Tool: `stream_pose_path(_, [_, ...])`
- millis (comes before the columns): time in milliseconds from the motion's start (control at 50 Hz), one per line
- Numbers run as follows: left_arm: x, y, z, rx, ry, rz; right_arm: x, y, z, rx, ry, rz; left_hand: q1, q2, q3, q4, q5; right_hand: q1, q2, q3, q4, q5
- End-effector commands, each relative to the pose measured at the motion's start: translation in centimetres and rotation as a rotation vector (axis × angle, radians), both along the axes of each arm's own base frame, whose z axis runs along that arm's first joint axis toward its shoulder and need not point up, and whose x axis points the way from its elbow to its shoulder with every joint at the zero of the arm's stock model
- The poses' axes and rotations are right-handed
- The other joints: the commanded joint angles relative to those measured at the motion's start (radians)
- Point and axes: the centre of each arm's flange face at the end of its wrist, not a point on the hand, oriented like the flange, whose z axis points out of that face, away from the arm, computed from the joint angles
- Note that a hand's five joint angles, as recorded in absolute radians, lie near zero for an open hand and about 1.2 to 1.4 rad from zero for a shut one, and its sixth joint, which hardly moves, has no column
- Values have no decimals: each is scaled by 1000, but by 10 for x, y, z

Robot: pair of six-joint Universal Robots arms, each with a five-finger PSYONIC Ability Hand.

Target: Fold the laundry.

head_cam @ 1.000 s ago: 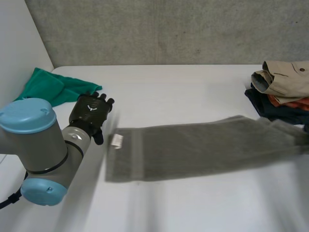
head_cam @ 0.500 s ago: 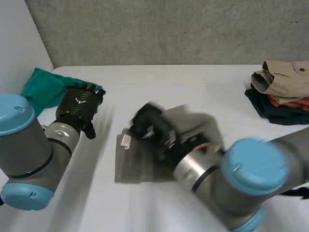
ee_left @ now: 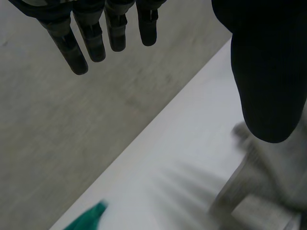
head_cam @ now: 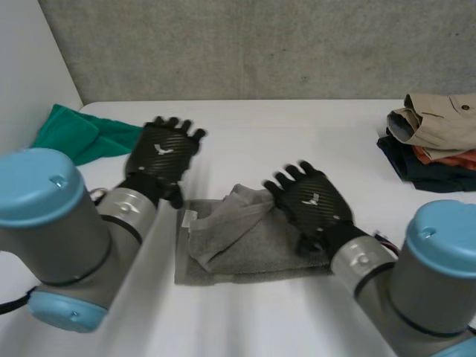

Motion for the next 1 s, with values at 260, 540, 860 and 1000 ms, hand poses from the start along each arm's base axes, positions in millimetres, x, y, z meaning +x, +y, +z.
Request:
stream_pose_path(260, [-87,21,-72,92,22,-165,-26,-11,-37,49,124,-108,-2,-11,-16,-11,-30,177,194,195,196,185])
stream_pose_path(540, [-11,-31,-85,25,-249,250,-27,-13,-45,5,178,-157,-14,-23,-28,-23,-42,691,707,709,710,699])
stream_pose_path(860, [19,32,-32,38,-178,220,-12,-25,-5,-288,361,-137,-20,-28,-34,-28,-48,1166,1182,1184,1185,1174])
stream_pose_path(1000, [33,33,-4,47,-84,259,59,18,30,-540,309,185,-21,-29,-34,-29,-49,1166,1182,1184,1185,1174])
